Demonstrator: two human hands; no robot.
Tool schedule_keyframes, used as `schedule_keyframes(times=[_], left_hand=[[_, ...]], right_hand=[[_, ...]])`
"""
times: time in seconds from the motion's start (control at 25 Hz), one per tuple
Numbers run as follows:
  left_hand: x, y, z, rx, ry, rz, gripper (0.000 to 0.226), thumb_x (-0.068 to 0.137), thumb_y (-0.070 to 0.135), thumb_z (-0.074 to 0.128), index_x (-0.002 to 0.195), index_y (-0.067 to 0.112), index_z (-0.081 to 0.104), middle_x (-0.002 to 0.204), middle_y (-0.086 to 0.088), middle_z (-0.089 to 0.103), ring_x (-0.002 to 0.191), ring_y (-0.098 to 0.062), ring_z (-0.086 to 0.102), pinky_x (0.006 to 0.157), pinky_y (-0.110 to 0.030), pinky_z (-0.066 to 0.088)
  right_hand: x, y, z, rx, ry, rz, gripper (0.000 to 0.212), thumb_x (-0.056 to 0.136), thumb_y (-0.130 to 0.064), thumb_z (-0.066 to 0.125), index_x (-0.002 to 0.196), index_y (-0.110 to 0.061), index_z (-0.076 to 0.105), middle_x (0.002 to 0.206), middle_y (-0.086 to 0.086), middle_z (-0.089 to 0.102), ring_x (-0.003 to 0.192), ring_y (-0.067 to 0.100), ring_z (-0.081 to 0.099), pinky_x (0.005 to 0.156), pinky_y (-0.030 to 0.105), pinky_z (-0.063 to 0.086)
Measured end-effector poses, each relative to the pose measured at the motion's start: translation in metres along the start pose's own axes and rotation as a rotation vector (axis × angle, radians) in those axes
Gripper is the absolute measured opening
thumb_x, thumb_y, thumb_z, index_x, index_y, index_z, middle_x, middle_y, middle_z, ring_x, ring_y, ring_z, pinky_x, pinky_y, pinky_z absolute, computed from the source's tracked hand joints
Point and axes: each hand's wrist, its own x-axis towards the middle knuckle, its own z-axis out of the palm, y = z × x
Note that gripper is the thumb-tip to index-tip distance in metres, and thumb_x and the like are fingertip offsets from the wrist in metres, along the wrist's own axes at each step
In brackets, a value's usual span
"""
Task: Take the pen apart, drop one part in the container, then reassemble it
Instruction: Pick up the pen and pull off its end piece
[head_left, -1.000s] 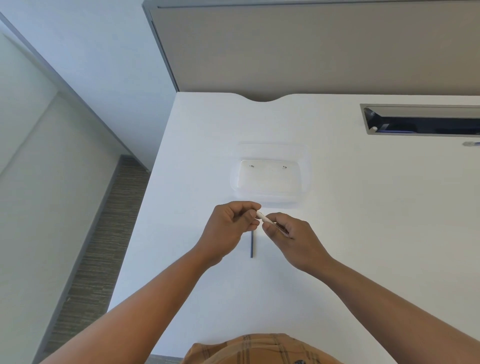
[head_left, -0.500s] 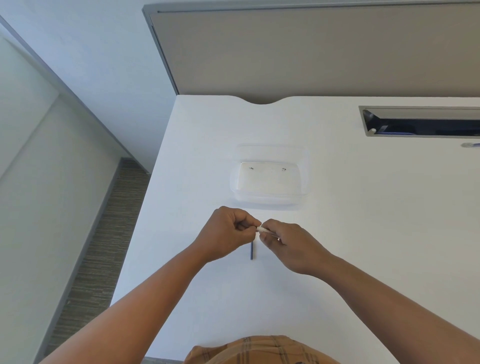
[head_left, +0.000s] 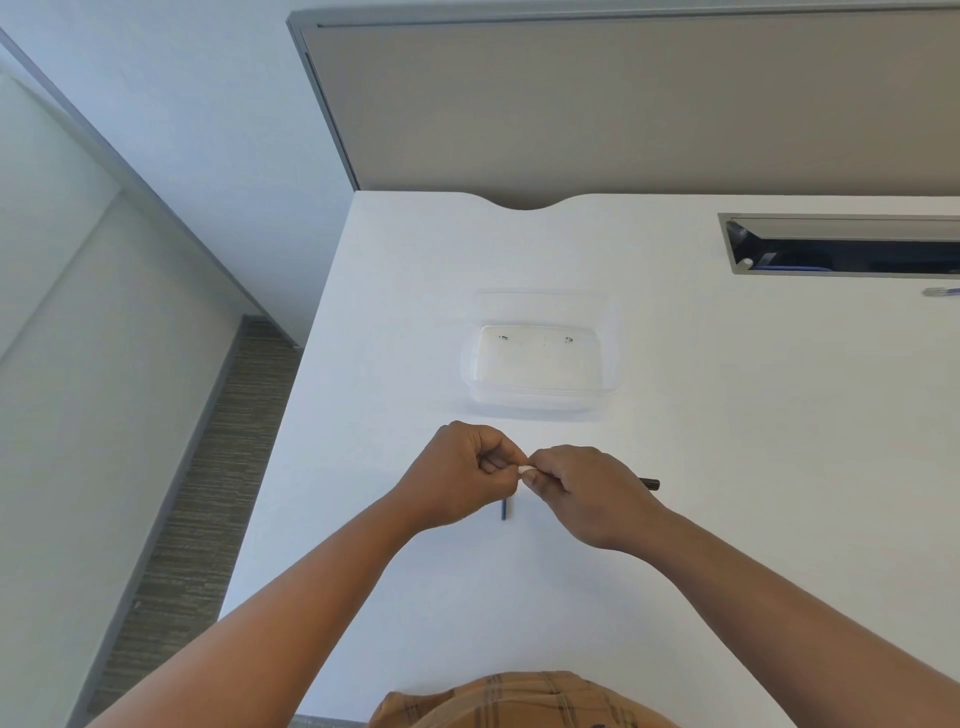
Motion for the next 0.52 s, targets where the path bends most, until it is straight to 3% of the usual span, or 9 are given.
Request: schedule_keyframes(times=[0.2, 0.32, 0.52], left_hand=[[0.0010, 0.0019, 0.0049, 0.291, -0.079, 0.051, 0.013, 0.086, 0.018, 0.058, 0.078, 0.021, 0.067, 0.062, 0.011, 0.064, 0.053, -0.006, 0.051, 0.055, -0.021, 0.046], [0.0017, 0.0018, 0.0080, 0.498, -0.178, 0.067, 0.033, 0.093, 0.014, 0.044, 0.061, 0.024, 0.043, 0.056, 0.010, 0.047, 0.051, -0.007, 0.042, 0.051, -0.026, 0.032], [-0.0023, 0.0018, 0.0040, 0.502, -0.178, 0.102, 0.033, 0.094, 0.014, 0.039, 0.062, 0.025, 0.035, 0.058, 0.009, 0.044, 0.054, -0.008, 0.040, 0.053, -0.029, 0.030]], right_hand=[[-0.0013, 0.0003, 0.0048, -0.035, -0.001, 0.017, 0.037, 0.104, -0.044, 0.040, 0.083, -0.019, 0.055, 0.077, -0.001, 0.059, 0.075, 0.023, 0.057, 0.064, 0.038, 0.042], [-0.0019, -0.0015, 0.0032, -0.091, 0.031, -0.010, 0.035, 0.104, -0.044, 0.039, 0.084, -0.020, 0.054, 0.077, -0.002, 0.058, 0.075, 0.023, 0.056, 0.065, 0.039, 0.041], [0.0015, -0.0034, 0.0042, -0.153, 0.086, -0.056, 0.035, 0.104, -0.044, 0.038, 0.082, -0.019, 0.052, 0.072, -0.003, 0.053, 0.071, 0.023, 0.051, 0.062, 0.036, 0.030]])
